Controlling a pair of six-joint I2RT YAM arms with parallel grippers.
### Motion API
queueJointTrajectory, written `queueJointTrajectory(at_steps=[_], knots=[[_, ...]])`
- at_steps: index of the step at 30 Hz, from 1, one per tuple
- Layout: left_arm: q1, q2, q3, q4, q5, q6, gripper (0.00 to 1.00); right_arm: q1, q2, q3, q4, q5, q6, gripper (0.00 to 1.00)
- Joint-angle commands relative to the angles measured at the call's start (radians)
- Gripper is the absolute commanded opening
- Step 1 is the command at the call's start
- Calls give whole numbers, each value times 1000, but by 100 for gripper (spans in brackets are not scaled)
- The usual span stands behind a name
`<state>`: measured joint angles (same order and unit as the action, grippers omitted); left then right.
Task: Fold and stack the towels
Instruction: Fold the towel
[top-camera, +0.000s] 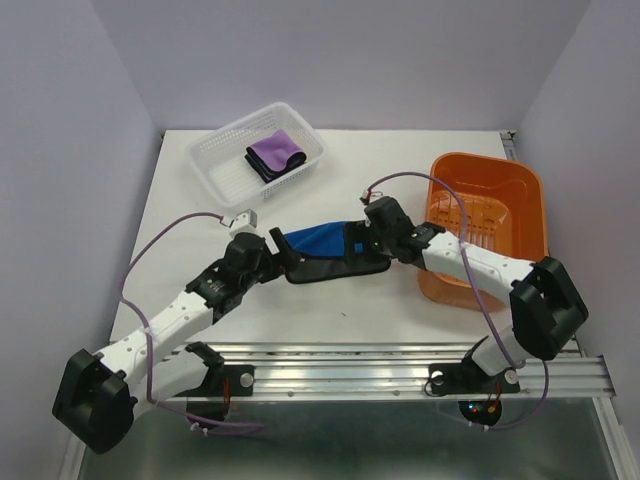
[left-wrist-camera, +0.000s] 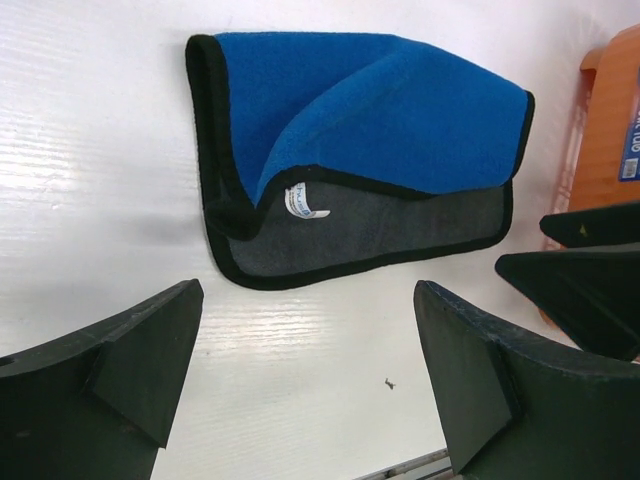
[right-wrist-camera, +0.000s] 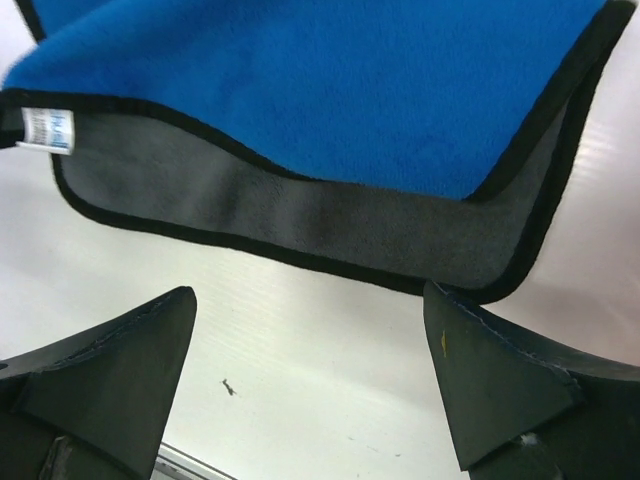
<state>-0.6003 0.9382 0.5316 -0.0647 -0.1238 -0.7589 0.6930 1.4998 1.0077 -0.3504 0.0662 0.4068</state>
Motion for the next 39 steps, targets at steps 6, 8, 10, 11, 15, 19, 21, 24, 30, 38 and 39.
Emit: queueJointTrajectory(at_steps=[6, 8, 10, 11, 15, 19, 21, 24, 30, 38, 39], knots=[[26, 27, 5, 42, -30, -65, 99, 46, 166, -14, 120, 66, 105, 100], [62, 28, -4, 22, -27, -75, 99, 62, 197, -8, 131, 70, 115, 100], [91, 27, -13, 14, -5, -89, 99, 88, 230, 0, 146, 73, 132, 100], [114, 25, -24, 13, 1, -97, 99, 100, 240, 3, 152, 72, 138, 100], [167, -1, -44, 8, 29, -106, 99, 157, 264, 12, 168, 93, 196, 100], [217, -18, -58, 5, 42, -97, 99, 195, 237, 19, 179, 121, 268, 100], [229, -18, -61, 12, 42, -83, 99, 212, 197, 16, 191, 127, 296, 100], [249, 5, -65, 43, 56, -77, 99, 214, 130, -1, 174, 177, 349, 100], [257, 106, -38, 143, 107, -66, 92, 214, 39, -35, 74, 331, 434, 100], [257, 235, 22, 195, 151, -37, 80, 166, 45, -52, 36, 402, 477, 100], [257, 252, 27, 201, 150, -31, 77, 162, 45, -54, 42, 406, 477, 100]])
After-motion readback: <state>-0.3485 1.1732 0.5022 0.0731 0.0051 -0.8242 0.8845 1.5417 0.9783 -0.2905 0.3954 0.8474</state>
